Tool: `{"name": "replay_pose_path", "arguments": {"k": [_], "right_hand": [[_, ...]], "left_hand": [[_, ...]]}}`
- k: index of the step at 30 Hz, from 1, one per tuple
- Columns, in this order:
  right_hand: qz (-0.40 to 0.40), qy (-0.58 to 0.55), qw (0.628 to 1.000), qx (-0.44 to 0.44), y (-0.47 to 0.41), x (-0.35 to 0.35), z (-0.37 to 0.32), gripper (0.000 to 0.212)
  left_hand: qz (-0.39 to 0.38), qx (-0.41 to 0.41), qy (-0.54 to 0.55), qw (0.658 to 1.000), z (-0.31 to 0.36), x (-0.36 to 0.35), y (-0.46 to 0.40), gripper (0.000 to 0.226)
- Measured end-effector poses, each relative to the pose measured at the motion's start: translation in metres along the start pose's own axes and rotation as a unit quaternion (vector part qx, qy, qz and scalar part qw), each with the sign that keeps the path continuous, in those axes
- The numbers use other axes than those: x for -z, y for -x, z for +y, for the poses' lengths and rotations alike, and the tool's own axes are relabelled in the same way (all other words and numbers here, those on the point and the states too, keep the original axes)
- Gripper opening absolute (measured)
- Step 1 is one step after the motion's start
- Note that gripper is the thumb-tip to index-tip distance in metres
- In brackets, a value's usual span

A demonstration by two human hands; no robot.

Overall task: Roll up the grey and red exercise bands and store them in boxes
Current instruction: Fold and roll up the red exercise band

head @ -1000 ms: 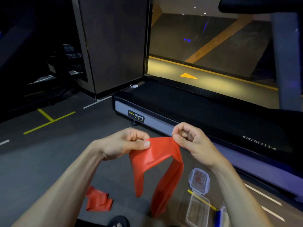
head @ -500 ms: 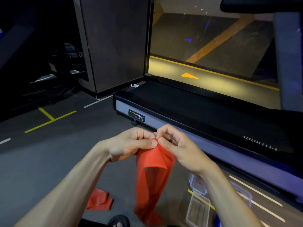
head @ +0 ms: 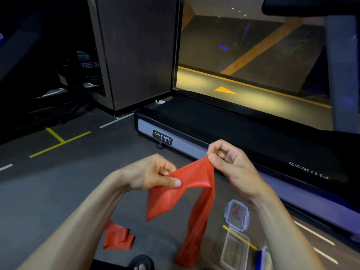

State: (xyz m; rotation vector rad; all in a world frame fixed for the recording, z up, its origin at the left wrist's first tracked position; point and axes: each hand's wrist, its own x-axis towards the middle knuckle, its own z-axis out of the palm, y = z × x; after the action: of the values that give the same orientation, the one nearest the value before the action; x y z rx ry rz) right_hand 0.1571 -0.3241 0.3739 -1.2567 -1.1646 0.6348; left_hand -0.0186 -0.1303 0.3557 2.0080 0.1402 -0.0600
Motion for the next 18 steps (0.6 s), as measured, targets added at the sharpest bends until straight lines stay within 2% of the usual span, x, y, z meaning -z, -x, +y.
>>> {"name": "replay_pose_path", "arguments": {"k": [6,13,15,18], "right_hand": [[0.009,-0.011,1.000,-0.003,0.001,0.005,0.000,0.011],[0.012,-0.001,1.000,-0.021,0.004,0.011,0.002,0.007],[-0.007,-0.001,0.999,-0.035,0.005,0.011,0.004,0.007],[-0.055,-0.009,0.996,-0.063,0.006,0.003,0.008,0.003]], "left_hand": [[0.015,-0.011,0.050,0.999,0.000,0.000,0.000,0.029],[-0.026,-0.031,0.121,0.992,0.005,0.003,0.004,0.019],[-0.051,-0.059,0.185,0.980,0.006,0.004,0.006,0.022],[-0.077,-0.118,0.311,0.940,0.013,0.001,0.007,0.028]]}}
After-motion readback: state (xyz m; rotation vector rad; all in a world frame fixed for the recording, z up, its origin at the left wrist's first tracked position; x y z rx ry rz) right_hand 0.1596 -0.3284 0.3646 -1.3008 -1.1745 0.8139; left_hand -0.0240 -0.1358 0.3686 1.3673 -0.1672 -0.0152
